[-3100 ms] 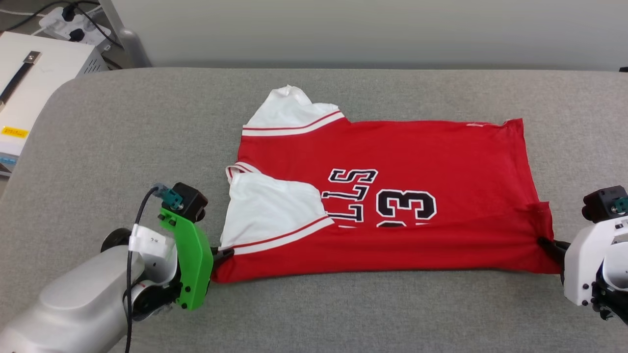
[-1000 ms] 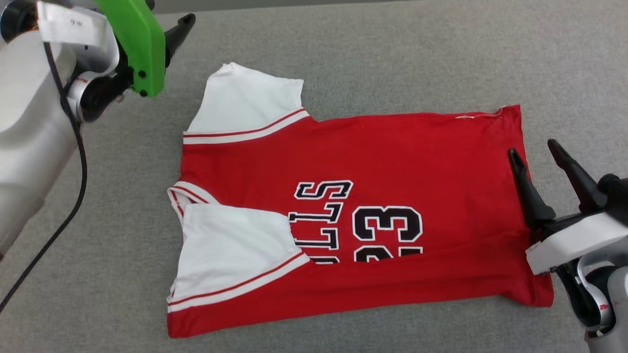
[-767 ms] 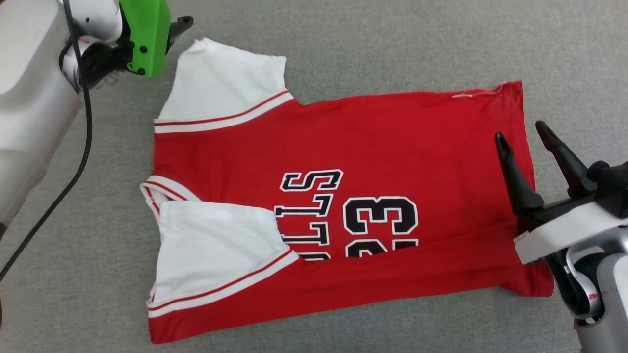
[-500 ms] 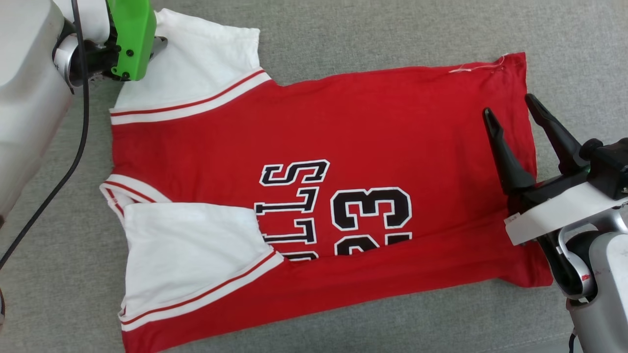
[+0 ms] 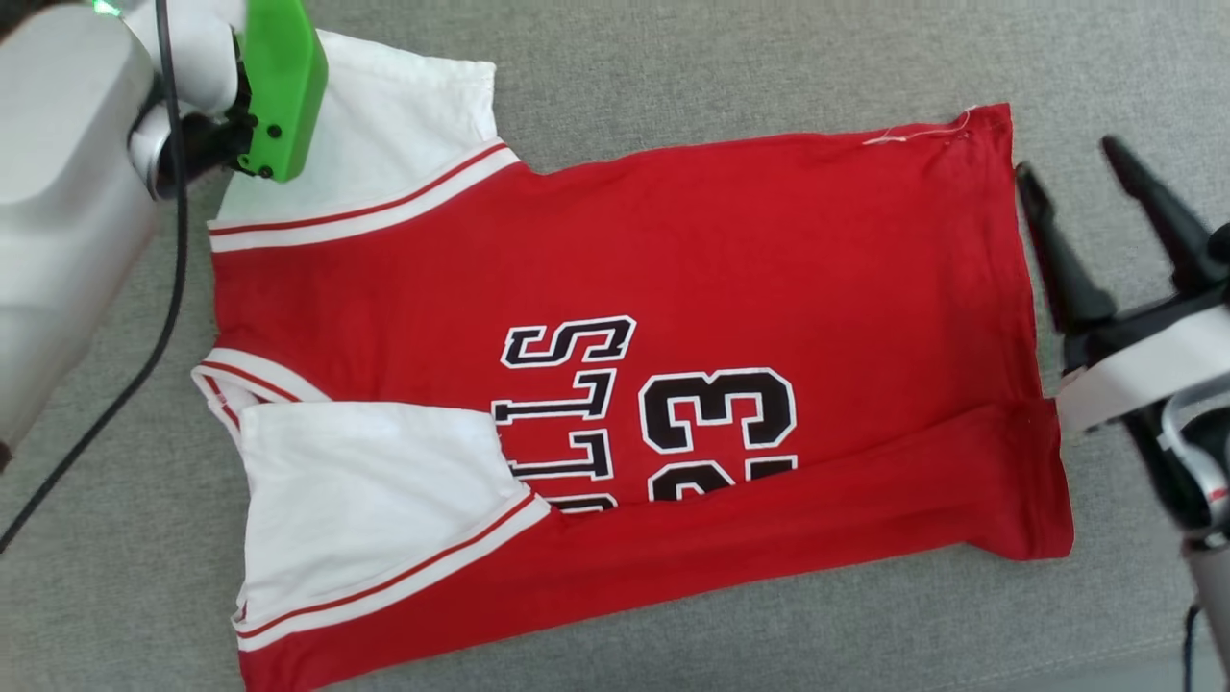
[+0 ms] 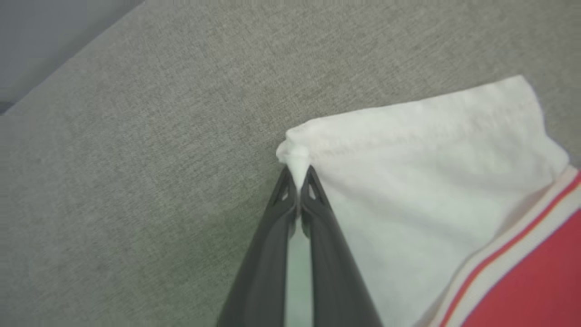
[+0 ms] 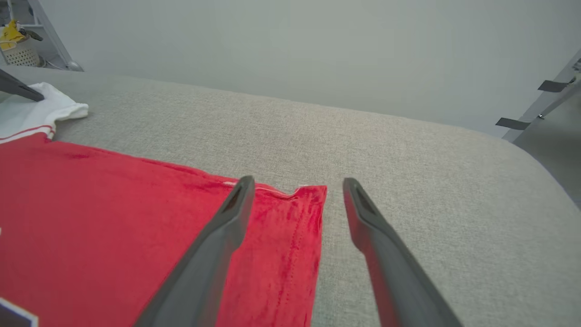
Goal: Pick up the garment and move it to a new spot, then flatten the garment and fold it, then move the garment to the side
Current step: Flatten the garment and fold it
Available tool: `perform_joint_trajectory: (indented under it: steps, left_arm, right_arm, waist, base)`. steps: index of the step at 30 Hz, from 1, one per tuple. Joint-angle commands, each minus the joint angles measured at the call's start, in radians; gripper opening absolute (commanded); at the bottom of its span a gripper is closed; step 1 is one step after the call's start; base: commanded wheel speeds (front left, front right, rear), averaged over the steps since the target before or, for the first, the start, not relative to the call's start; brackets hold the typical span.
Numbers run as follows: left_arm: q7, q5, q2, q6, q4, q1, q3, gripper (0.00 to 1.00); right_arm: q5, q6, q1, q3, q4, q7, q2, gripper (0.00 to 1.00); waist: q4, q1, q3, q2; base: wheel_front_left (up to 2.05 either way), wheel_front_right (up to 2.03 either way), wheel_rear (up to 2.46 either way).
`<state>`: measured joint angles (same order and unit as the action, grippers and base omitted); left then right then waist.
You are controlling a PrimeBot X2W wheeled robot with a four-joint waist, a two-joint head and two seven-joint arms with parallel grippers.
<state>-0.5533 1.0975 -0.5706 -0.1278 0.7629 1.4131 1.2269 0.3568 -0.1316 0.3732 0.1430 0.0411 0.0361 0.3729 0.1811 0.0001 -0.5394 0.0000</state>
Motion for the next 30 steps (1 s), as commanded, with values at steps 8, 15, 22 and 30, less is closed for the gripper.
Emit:
perform_joint_trajectory:
  steps: [8,15,22,30]
  left_arm:
    - [0.219,-0.005,-0.007,-0.003,-0.084,-0.080,0.009,0.00]
    - [0.362,0.007,0.000,0.000,-0.131,-0.159,-0.004,0.00]
    - [0.478,0.007,-0.001,0.042,-0.185,-0.240,-0.020,0.00]
    - [0.538,-0.014,-0.007,0.096,-0.277,-0.270,-0.025,0.00]
  right_arm:
    - [0.073,0.001,0.126,0.025,-0.053,-0.217,0.159,1.00]
    - [0.243,0.001,0.209,0.117,-0.137,-0.498,0.262,1.00]
    - [0.357,0.001,0.308,0.212,-0.238,-0.732,0.319,1.00]
    - [0.361,0.001,0.429,0.291,-0.395,-0.846,0.321,1.00]
  waist:
    - [-0.088,-0.0001,0.130,0.0000]
    - [-0.132,-0.0001,0.180,0.0000]
    - [-0.165,-0.0001,0.183,0.0000]
    - [-0.212,-0.0001,0.144,0.0000]
  base:
    - [0.00,0.00,0.00]
    - [0.00,0.00,0.00]
    - [0.00,0.00,0.00]
    - [0.00,0.00,0.00]
